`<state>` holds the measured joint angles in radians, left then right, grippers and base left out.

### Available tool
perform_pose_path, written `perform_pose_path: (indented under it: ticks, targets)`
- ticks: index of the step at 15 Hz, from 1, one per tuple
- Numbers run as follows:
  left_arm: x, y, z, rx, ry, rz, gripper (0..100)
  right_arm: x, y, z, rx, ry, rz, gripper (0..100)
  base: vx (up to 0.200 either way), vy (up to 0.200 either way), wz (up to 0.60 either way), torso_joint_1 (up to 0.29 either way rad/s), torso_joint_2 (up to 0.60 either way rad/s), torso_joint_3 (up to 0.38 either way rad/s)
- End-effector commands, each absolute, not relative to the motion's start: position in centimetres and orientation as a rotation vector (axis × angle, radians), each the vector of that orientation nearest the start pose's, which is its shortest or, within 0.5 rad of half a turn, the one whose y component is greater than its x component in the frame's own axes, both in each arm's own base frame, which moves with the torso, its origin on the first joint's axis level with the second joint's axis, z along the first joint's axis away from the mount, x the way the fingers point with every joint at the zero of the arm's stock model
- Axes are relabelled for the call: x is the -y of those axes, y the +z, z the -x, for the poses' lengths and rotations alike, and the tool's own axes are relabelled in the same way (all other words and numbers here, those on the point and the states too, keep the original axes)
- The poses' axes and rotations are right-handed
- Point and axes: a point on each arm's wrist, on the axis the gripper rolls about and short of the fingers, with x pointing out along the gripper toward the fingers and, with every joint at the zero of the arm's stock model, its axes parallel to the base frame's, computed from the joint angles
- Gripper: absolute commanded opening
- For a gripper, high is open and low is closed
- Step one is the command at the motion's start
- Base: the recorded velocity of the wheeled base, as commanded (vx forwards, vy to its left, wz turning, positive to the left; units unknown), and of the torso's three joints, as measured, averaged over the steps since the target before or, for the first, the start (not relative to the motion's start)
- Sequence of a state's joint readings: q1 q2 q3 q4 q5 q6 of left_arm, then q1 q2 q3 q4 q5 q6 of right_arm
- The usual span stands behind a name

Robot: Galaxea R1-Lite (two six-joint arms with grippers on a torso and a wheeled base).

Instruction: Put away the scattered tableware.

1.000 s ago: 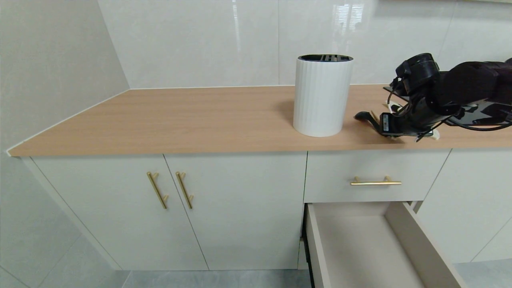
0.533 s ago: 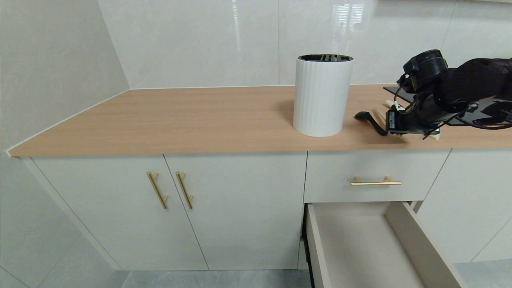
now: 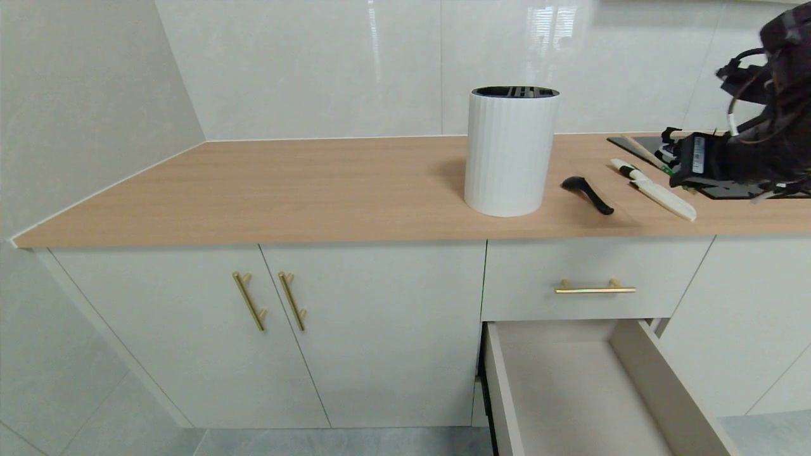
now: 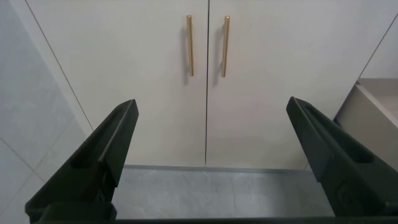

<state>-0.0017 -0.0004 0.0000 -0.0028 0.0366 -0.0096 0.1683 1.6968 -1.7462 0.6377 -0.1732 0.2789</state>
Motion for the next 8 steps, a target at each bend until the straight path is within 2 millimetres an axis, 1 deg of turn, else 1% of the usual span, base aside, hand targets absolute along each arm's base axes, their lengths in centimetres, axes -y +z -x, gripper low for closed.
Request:
perform_pose_path:
  ticks: [1,3,4,6,8]
  targets:
    - [-0.1,7.6,2.3,0.003,0.035,0.011,100,-3.1,33.7,-18.5,-0.528,0.048,-0.216,0,0.000,0.000,0.00,0.000,0.00,0.000]
    - [-0.1,7.6,2.3,0.003,0.035,0.011,100,-2.6,32.4,-14.0,-0.541,0.160,-0.229,0,0.000,0.000,0.00,0.000,0.00,0.000]
    - [-0.1,7.6,2.3,0.003,0.035,0.011,100,-2.5,32.0,-12.3,-0.540,0.232,-0.218,0,0.000,0.000,0.00,0.000,0.00,0.000]
    - [-0.1,7.6,2.3,0.003,0.035,0.011,100,-2.4,30.3,-10.5,-0.579,0.330,-0.203,0,0.000,0.000,0.00,0.000,0.00,0.000]
    - [-0.1,7.6,2.3,0.003,0.035,0.011,100,-2.7,28.0,-9.5,-0.653,0.373,-0.175,0,0.000,0.000,0.00,0.000,0.00,0.000]
